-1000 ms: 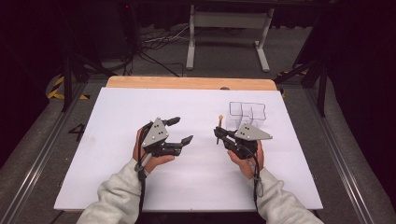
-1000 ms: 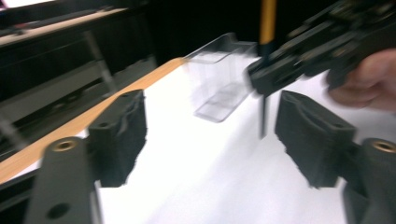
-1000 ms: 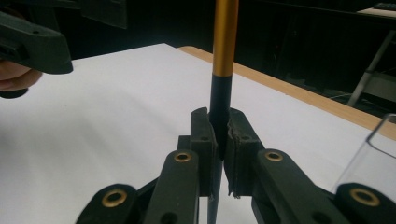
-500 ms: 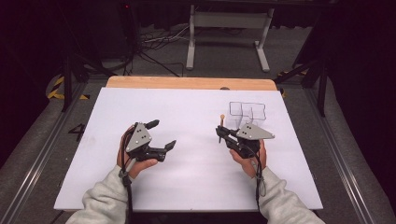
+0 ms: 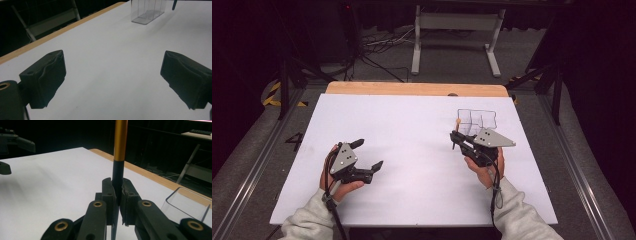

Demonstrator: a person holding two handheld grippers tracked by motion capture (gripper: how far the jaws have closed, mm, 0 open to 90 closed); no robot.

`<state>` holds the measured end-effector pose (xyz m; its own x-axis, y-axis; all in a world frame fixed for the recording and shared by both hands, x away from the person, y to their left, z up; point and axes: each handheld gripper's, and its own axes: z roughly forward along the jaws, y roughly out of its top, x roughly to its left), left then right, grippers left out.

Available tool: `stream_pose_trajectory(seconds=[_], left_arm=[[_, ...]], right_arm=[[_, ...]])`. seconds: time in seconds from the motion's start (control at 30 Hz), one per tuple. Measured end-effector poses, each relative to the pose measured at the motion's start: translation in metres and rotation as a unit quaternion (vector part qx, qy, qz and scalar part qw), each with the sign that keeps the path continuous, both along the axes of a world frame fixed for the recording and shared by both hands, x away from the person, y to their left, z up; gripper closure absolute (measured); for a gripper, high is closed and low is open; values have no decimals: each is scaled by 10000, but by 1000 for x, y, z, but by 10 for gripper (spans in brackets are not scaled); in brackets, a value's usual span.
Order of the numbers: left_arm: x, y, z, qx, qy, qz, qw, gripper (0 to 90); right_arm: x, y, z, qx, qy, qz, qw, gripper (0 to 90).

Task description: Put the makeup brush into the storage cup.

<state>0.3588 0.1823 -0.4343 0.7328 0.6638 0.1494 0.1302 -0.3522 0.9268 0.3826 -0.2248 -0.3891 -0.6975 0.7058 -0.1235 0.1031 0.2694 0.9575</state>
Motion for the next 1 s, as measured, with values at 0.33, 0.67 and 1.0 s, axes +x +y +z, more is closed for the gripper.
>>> stream_pose_trajectory(seconds=[0.33,0.67,1.0], left_arm=[[-14,20,-9,-200,-4,162,9997,69],[-13,35,-11,-428,-16,59,9991,27],[-11,38,-14,-541,29,126,9985,33]], right_arm=[[2,-8,11,-35,-99,-55,9999,838],[11,-25,27,47,-192,-244,9995,837],[23,-44,47,191,-291,-503,9981,837]])
